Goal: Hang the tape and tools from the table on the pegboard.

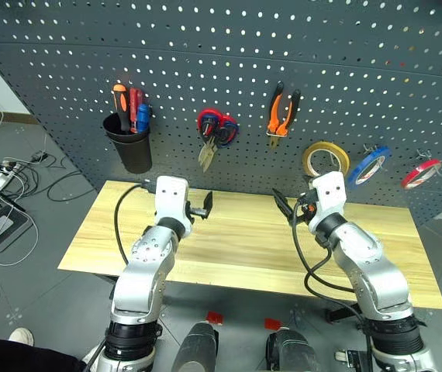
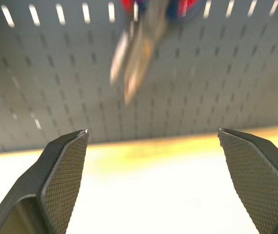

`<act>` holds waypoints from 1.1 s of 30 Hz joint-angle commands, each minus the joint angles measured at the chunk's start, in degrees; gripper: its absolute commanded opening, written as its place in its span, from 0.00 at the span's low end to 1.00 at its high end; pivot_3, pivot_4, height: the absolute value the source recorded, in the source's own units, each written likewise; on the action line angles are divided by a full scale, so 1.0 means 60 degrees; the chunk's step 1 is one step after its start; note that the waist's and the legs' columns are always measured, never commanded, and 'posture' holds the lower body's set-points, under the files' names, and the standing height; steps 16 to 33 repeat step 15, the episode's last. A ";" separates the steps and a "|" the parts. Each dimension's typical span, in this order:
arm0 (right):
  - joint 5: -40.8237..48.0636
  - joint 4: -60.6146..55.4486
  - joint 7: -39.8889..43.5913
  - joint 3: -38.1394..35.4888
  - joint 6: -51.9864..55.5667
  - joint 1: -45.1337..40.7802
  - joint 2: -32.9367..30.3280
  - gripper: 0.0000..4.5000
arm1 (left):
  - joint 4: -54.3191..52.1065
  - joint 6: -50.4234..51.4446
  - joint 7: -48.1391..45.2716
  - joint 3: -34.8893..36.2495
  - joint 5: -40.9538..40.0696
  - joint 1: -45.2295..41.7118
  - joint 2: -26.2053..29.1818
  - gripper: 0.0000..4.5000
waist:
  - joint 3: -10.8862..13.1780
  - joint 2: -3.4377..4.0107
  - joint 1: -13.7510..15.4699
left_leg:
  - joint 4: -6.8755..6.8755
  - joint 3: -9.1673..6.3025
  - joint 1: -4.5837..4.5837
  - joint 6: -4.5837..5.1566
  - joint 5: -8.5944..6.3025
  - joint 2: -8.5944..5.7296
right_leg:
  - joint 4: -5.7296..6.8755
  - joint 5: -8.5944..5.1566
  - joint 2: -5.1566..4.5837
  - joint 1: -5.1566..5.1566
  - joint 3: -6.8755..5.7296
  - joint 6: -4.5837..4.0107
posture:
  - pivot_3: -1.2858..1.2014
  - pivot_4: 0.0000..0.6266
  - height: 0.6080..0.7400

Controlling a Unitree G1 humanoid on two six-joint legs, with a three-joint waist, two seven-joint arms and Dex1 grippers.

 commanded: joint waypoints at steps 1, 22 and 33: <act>-0.0410 0.0023 -0.0728 -0.0535 0.0328 0.0295 0.0102 1.00 | 0.0799 -0.0768 -0.0302 0.0182 -0.0148 -0.0088 0.0083 1.00 | -0.0044 0.0028 -0.0018 | 0.0001 0.0000 0.0002 0.0006 -0.0003 0.0000 | -0.0007 0.0000 0.0000 0.0005 -0.0001 0.0000 | 0.57 0.20 1.00; -0.0795 -0.0315 -0.1563 -0.1013 0.0257 0.1835 0.0671 1.00 | 0.1853 -0.1378 -0.1065 0.0187 -0.0264 0.0039 0.0364 1.00 | -0.0235 0.0138 -0.0379 | -0.0012 0.0007 0.0013 0.0038 -0.0022 0.0002 | -0.0046 0.0000 0.0001 0.0030 0.0004 0.0001 | 0.54 0.21 1.00; -0.0795 -0.0315 -0.1563 -0.1013 0.0257 0.1835 0.0671 1.00 | 0.1853 -0.1378 -0.1065 0.0187 -0.0264 0.0039 0.0364 1.00 | -0.0235 0.0138 -0.0379 | -0.0012 0.0007 0.0013 0.0038 -0.0022 0.0002 | -0.0046 0.0000 0.0001 0.0030 0.0004 0.0001 | 0.54 0.21 1.00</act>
